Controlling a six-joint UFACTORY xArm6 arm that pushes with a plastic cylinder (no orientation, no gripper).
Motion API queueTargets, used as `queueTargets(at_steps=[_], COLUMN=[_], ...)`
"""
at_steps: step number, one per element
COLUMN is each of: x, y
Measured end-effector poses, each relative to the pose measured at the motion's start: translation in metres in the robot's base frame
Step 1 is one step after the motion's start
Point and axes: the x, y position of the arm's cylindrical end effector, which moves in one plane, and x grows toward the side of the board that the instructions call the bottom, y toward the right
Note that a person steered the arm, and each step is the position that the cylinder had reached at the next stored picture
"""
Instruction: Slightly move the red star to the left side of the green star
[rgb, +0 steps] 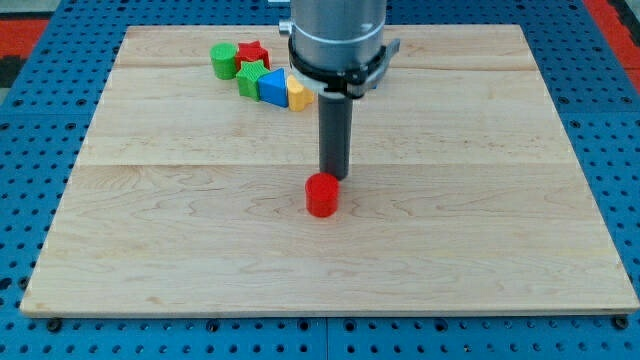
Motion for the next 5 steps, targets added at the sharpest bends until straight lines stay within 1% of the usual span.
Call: queueTargets(at_steps=[1, 2, 3, 4, 5], x=[0.012, 0.044, 0.058, 0.041, 0.017], y=[-0.025, -0.025, -0.038, -0.039, -0.025])
